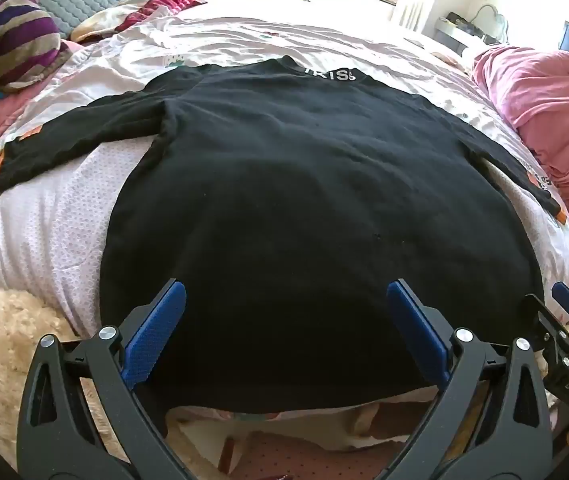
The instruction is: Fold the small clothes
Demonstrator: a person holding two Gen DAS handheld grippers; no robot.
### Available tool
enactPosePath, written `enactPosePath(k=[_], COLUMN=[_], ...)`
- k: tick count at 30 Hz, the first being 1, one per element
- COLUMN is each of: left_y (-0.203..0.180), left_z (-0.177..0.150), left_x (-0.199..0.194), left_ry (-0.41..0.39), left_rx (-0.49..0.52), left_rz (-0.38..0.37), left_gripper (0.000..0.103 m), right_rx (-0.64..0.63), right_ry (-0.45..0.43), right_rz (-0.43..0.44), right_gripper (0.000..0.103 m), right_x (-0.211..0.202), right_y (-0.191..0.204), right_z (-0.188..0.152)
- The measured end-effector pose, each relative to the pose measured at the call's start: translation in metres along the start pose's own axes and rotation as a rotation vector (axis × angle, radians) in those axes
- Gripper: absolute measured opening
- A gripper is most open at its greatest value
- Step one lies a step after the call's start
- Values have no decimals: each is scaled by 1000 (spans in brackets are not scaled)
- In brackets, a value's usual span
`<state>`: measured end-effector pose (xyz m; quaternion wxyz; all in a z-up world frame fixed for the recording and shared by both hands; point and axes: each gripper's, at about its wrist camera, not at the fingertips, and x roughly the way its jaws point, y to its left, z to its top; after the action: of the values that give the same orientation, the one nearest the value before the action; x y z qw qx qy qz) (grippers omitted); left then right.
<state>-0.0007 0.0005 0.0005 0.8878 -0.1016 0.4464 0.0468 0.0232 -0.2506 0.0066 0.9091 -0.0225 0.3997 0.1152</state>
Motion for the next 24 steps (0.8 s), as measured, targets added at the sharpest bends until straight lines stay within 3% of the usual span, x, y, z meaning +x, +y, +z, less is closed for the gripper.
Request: enactPosePath(k=[24], left_y=[1], left_z=[2], left_x=[-2], left_ry=[4], left_rx=[6], left_rz=[12], left_gripper=[95], right_rx=[-5], right_ry=[-15], right_rz=[7], right_gripper=[99], right_x=[-3], right_y=[9], right_z=[-2])
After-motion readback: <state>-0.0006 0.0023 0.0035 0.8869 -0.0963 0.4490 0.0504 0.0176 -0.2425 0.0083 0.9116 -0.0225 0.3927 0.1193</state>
